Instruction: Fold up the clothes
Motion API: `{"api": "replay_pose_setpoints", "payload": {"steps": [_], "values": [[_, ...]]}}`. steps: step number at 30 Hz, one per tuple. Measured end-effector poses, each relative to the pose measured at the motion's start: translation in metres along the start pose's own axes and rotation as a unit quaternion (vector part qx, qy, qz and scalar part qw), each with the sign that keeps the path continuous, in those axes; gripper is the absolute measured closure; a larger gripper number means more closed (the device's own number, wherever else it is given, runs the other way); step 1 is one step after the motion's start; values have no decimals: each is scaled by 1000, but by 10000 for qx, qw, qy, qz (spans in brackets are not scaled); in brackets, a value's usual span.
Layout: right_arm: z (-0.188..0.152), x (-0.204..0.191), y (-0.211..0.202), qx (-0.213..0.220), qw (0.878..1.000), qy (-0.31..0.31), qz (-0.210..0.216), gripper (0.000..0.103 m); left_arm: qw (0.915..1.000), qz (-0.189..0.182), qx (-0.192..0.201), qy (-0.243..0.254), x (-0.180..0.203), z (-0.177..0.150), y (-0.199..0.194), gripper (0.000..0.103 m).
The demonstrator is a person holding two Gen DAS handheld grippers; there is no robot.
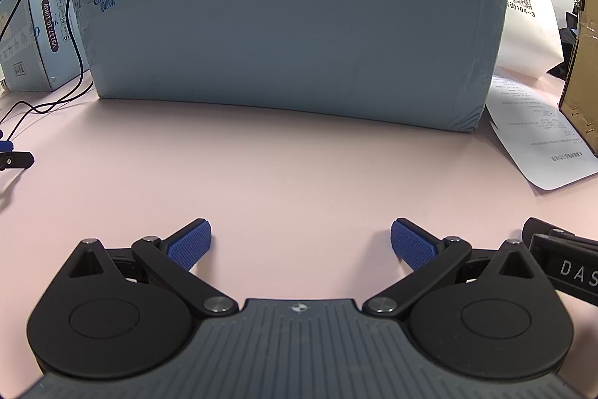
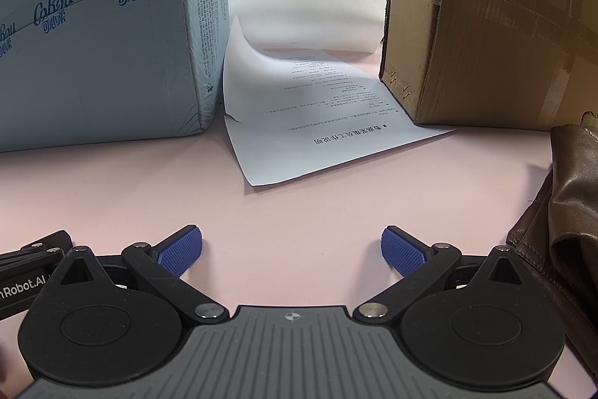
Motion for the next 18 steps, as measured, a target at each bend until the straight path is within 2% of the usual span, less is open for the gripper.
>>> {"api": "replay_pose_setpoints", "payload": {"steps": [18], "values": [[0,0,0,0,10000,0,-5,0,10000,-13,-3,-18,1,1,-1,0]]}}
Point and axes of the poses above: each gripper's, at about its wrist camera, not at the fingertips, and y roughly the way its jaws point, x to its right, z to its top, the point moved 7 cm from there along y, roughly the way its jaws point, and after that the axes turned 5 degrees about -x, right-handed, at the moved point
